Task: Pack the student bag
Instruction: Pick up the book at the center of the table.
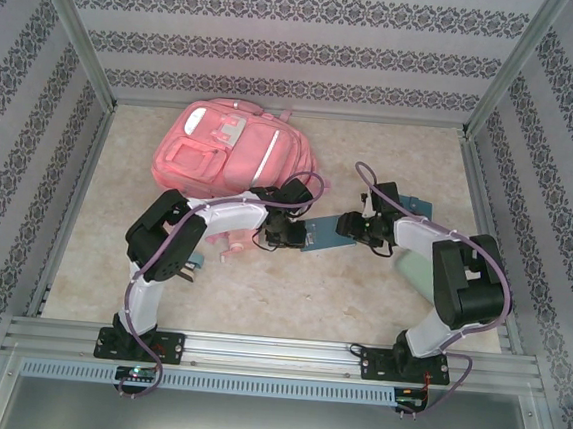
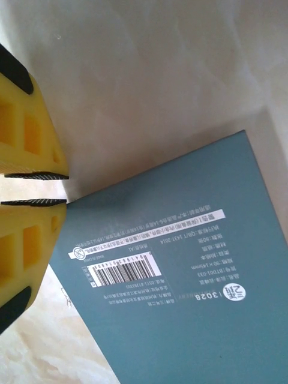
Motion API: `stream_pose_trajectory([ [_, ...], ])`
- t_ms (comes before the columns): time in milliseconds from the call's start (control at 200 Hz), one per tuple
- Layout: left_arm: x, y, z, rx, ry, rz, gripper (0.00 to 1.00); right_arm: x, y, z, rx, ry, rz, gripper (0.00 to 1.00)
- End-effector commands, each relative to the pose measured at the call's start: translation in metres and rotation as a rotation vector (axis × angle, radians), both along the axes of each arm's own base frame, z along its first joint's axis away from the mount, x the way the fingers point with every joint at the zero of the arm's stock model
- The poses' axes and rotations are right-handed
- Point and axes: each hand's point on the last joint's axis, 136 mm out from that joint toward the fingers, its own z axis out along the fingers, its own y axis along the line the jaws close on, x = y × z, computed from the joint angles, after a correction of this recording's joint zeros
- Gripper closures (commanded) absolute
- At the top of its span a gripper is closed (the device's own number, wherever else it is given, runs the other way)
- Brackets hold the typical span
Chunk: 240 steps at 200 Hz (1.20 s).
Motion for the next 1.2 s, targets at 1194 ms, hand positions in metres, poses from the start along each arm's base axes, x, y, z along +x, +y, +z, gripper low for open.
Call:
stream_pose_trajectory([
  [1194,-0.001,0.007,-0.002,0.057,-0.023,-0.056,0.84,-0.032,0.058,0.057,0.425,-0.009,0.144,0.79],
])
